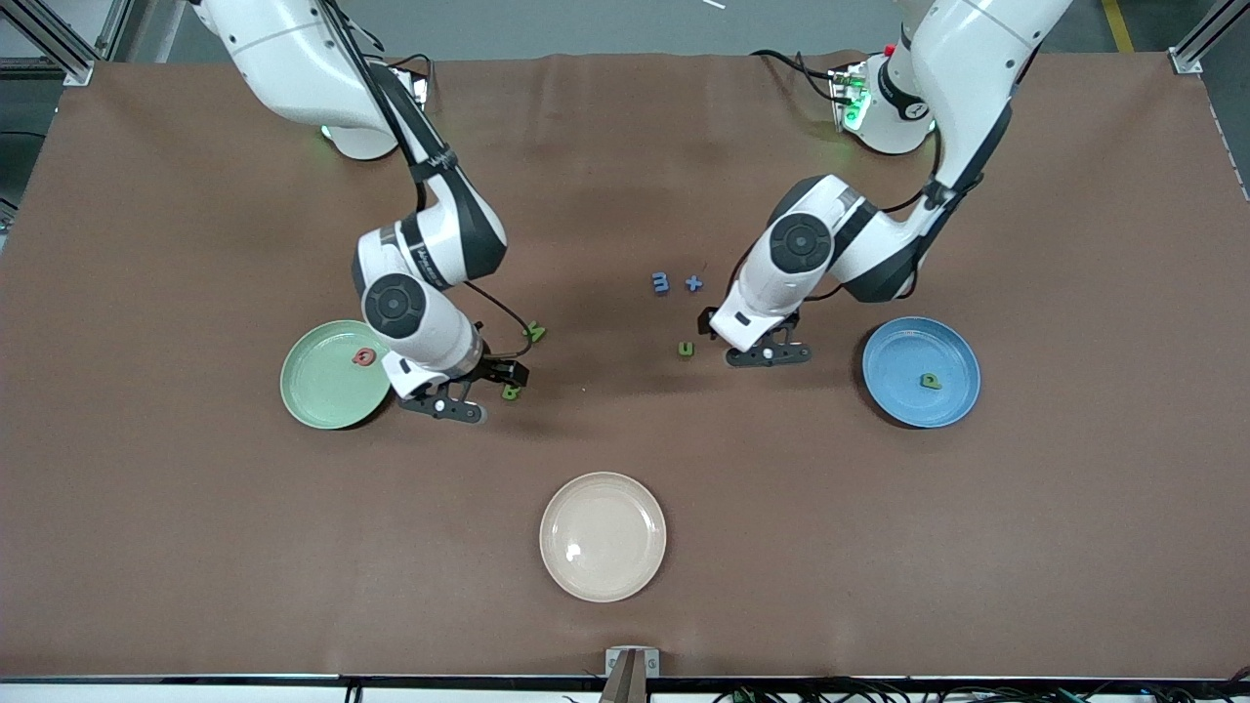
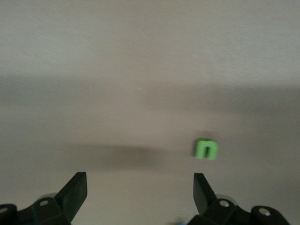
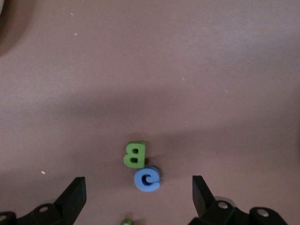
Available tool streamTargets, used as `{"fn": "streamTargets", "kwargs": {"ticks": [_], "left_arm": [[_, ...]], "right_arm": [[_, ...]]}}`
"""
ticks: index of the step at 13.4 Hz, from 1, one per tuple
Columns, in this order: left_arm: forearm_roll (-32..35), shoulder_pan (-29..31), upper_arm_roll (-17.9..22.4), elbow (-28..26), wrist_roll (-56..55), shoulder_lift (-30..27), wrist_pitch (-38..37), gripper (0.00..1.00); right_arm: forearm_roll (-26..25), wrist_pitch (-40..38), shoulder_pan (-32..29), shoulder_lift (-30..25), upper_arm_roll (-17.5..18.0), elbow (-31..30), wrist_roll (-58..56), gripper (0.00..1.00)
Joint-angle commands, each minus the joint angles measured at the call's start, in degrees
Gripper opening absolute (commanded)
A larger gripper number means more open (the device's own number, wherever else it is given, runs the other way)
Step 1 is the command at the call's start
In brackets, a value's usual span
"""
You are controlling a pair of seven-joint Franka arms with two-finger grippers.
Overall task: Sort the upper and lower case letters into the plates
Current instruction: 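Move the right gripper to the green B while the left gripper reaches green n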
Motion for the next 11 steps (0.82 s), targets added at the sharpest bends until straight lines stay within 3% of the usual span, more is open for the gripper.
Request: {"fn": "streamTargets", "kwargs": {"ticks": [1,6,9,11], "left_arm": [[2.74,-2.28,0.68,4.87,-4.17,5.03,1.01,1.00],[10.40,-5.26,1.47,13.32,-14.11,12.51,1.01,1.00],[9.97,-11.41,6.99,15.43,-16.14,13.40,0.92,0.99],[9.87,-12.04,7.63,15.26,-16.23,13.40,0.83,0.91]], "right_arm": [[-2.11,2.82,0.97,3.34,-0.50,2.77,-0.53,0.99],[-2.56,7.14,1.94,6.25,-0.50,3.21,0.17,0.95],[-1.86,6.87,1.85,6.42,-0.50,2.60,2.88,0.92],[-1.86,6.87,2.11,7.04,-0.50,2.51,5.53,0.90]]}}
